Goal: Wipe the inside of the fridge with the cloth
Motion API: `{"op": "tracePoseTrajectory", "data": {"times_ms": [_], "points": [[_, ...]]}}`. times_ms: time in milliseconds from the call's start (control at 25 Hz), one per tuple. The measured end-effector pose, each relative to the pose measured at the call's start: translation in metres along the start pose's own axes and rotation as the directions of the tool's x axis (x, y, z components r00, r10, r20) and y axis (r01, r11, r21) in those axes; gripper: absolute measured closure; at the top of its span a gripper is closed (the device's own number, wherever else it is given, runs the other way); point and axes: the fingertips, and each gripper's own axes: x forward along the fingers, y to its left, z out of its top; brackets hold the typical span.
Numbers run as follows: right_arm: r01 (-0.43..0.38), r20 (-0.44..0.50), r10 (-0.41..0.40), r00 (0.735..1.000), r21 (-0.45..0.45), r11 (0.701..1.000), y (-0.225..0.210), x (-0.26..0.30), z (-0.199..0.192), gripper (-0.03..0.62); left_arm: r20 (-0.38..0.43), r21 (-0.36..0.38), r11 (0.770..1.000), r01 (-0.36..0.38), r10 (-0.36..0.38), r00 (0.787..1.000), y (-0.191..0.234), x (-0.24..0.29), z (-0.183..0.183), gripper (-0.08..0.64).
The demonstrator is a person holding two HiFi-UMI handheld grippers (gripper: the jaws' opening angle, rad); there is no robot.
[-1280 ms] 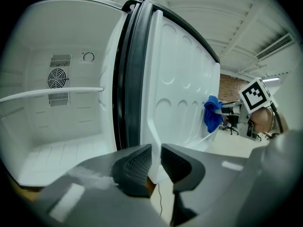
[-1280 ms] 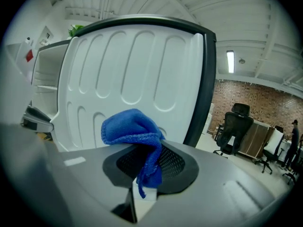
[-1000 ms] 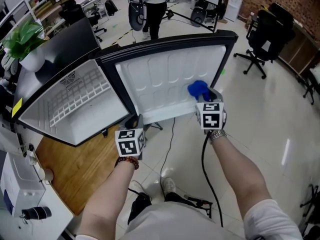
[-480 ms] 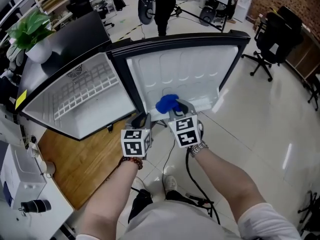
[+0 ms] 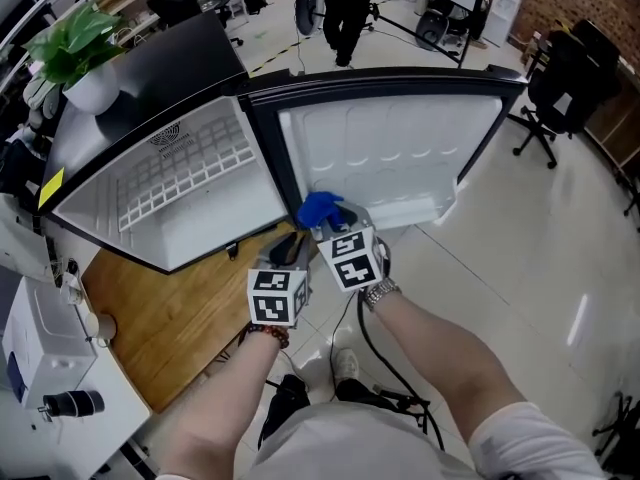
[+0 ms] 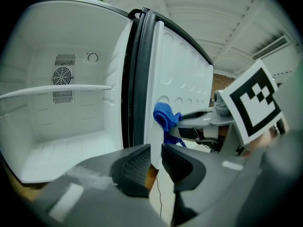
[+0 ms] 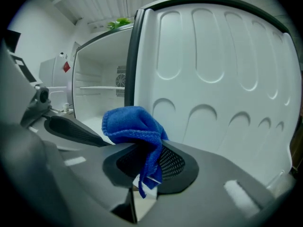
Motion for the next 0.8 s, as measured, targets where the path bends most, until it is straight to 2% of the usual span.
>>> {"op": "tracePoseTrajectory", "data": {"times_ms": [480,800], "points": [[0.117,-0.055,-0.116,0.992,0.013,0.993,-0.05,-0.006,-0.028,0.522,-0.01,-0.004,0.999,0.043,-0.043,0.999,-0.014,0.006,-0.006,0.474],[0.205,-0.073,-0.203,0.976,0.023,0.978,-0.102,-0.027,-0.043,0.522,-0.035,-0.057,0.995,0.076,-0.078,0.996,-0.024,0.016,-0.012,0.451]]}}
